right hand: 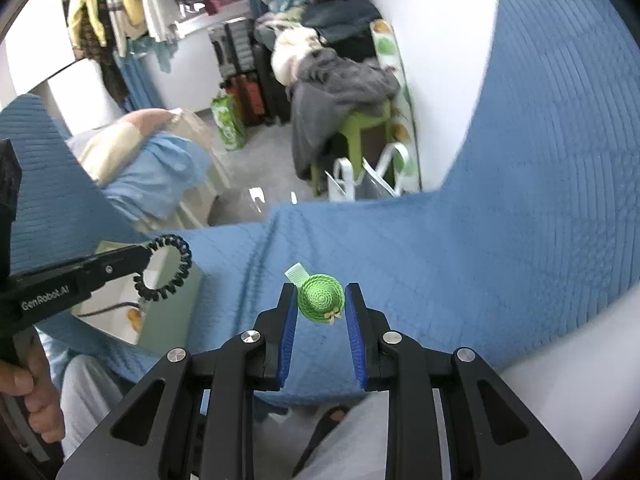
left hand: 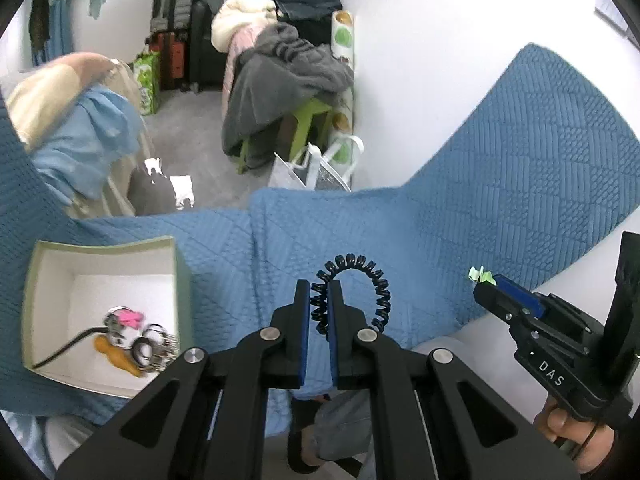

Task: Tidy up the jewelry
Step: 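Carry the black bracelet and green hat charm with both grippers over the box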

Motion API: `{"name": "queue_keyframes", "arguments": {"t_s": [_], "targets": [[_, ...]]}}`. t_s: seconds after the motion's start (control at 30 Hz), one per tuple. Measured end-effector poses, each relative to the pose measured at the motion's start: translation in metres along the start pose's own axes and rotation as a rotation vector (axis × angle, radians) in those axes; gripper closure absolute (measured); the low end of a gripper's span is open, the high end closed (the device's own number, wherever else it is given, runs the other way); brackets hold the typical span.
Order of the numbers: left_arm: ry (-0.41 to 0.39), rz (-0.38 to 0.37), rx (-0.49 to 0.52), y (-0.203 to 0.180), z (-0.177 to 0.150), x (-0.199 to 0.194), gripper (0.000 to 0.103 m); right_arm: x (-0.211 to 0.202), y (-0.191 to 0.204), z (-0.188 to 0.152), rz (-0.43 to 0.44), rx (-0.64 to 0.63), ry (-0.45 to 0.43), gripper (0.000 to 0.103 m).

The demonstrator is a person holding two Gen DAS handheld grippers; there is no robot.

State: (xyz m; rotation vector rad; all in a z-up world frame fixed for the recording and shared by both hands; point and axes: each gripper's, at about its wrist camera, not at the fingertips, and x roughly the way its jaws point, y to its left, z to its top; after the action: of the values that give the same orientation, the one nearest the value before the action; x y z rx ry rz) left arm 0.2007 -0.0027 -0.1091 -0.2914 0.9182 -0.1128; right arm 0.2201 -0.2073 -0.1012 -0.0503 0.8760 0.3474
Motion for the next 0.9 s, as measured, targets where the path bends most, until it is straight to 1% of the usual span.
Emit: {"name": "queue_keyframes", "arguments": {"t_s": [0.17, 0.33, 0.47, 0.53, 0.6, 0.73, 0.9], "targets": [[-0.040, 0.010, -0.015, 0.018, 0.005, -0.026, 0.095, -0.011, 0.033, 0.019, 0.041, -0.031, -0.048, 0.081], [-0.076, 0.026, -0.046, 0.047, 0.008, -0.050, 0.095, -0.010, 0.065, 0.032, 0.087, -0.068, -0.074, 0.081], [-0.093, 0.047, -0.084, 0.076, 0.005, -0.061, 0.095, -0.001, 0.095, 0.035, 0.132, -0.108, -0.077, 0.081], [-0.095, 0.066, -0.108, 0.095, 0.002, -0.064, 0.095, 0.009, 0.114, 0.036, 0.157, -0.135, -0.066, 0.081], [-0.113, 0.093, -0.132, 0.114, -0.003, -0.067, 0.095, 0.015, 0.130, 0.035, 0.182, -0.157, -0.054, 0.081], [-0.104, 0.127, -0.188, 0.148, -0.014, -0.064, 0.095, 0.036, 0.166, 0.033, 0.247, -0.204, -0.039, 0.081], [-0.047, 0.158, -0.211, 0.184, -0.029, -0.047, 0.095, 0.062, 0.202, 0.022, 0.283, -0.261, 0.011, 0.081]]}}
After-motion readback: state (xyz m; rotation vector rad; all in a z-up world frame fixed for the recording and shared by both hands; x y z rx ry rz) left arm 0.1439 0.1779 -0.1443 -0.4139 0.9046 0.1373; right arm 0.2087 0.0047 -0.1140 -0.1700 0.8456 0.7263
